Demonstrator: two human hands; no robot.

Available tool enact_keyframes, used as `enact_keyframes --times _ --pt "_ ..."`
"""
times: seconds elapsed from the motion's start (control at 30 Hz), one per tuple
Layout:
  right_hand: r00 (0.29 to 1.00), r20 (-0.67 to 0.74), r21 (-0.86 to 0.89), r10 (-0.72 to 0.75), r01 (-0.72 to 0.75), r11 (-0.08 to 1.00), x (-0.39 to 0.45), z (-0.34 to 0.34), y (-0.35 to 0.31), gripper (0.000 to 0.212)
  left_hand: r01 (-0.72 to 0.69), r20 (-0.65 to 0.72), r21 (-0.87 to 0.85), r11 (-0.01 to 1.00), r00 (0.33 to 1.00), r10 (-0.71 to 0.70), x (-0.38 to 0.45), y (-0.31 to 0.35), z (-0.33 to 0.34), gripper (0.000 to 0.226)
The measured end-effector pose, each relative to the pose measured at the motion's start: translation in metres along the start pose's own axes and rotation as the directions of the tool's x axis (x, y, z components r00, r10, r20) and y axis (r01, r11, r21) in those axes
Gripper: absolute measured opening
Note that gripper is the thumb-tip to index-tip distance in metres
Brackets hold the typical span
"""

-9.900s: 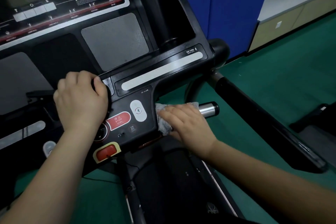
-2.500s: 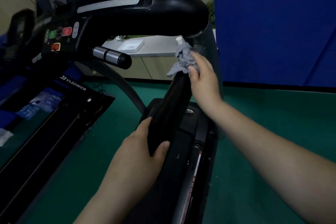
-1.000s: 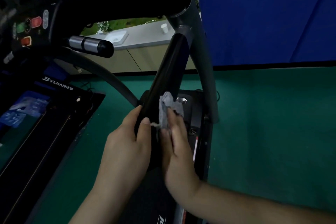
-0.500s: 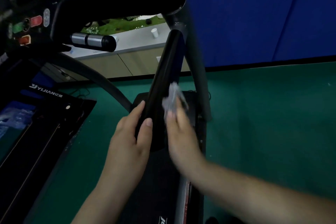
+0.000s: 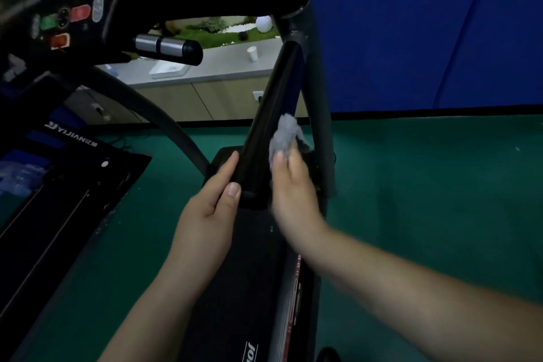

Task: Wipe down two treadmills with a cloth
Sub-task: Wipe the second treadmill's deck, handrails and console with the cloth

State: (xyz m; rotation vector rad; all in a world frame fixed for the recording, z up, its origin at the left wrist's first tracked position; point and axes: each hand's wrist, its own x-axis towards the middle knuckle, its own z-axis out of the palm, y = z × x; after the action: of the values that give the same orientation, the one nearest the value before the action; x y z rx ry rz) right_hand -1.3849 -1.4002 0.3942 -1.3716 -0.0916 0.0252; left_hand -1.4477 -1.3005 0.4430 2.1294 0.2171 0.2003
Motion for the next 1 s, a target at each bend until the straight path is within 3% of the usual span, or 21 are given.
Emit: enact_keyframes --times 0.13,0.37,0.43,0.5,0.57,0.67,0.8,0.83,0.9,0.97,1.0 --pt "0.99 0.123 0.023 -0.072 0.069 0.997 -0.065 0.004 0.002 0.05 0.023 -0.014 -0.038 0.999 1.0 -0.024 -0.002 0.003 0.004 0.041" --pt "0.994 0.081 -0.363 -0.07 0.095 0.927 0.044 -0.027 -0.012 0.044 0.127 0.042 -0.194 0.973 0.992 -0.121 -0.002 -0.002 -0.004 0.035" --pt "0.982 0.078 -0.465 -0.175 0.191 0.865 0.054 -0.041 -0.03 0.037 0.129 -0.066 -0.204 0.97 0.987 -0.145 -0.006 -0.005 -0.007 0.032" --pt "0.946 0.154 -0.502 -0.286 0.325 0.802 0.048 -0.044 -0.052 0.032 0.116 -0.163 -0.35 0.93 0.97 -0.182 -0.007 -0.006 -0.009 0.03" --pt "0.894 0.281 -0.495 -0.348 0.446 0.746 0.034 -0.029 -0.068 0.034 0.087 -0.181 -0.542 0.836 0.959 -0.217 -0.005 -0.004 -0.014 0.032" --pt "0.802 0.439 -0.469 -0.406 0.59 0.657 0.017 0.005 -0.072 0.031 0.036 -0.084 -0.812 0.583 0.98 -0.178 0.001 0.004 -0.024 0.044" --pt "0.741 0.639 -0.422 -0.207 0.562 0.712 0.007 0.035 -0.071 0.04 0.162 0.129 -0.96 0.23 0.979 -0.155 0.017 0.006 -0.036 0.048" --pt "0.753 0.635 -0.44 -0.173 0.537 0.72 0.008 0.036 -0.073 0.04 0.183 0.153 -0.968 0.173 0.973 -0.175 0.024 0.002 -0.039 0.044" --pt "0.829 0.503 -0.505 -0.244 0.511 0.696 0.016 0.033 -0.076 0.033 0.154 0.126 -0.981 0.12 0.969 -0.213 0.038 -0.01 -0.042 0.039" --pt "0.917 0.24 -0.615 -0.319 0.398 0.68 0.03 0.022 -0.078 0.021 0.024 -0.027 -0.982 0.189 0.964 -0.265 0.05 -0.027 -0.044 0.036" --pt "0.95 0.111 -0.664 -0.293 0.29 0.689 0.037 0.017 -0.079 0.02 -0.051 -0.135 -0.956 0.288 0.951 -0.279 0.053 -0.034 -0.044 0.035"
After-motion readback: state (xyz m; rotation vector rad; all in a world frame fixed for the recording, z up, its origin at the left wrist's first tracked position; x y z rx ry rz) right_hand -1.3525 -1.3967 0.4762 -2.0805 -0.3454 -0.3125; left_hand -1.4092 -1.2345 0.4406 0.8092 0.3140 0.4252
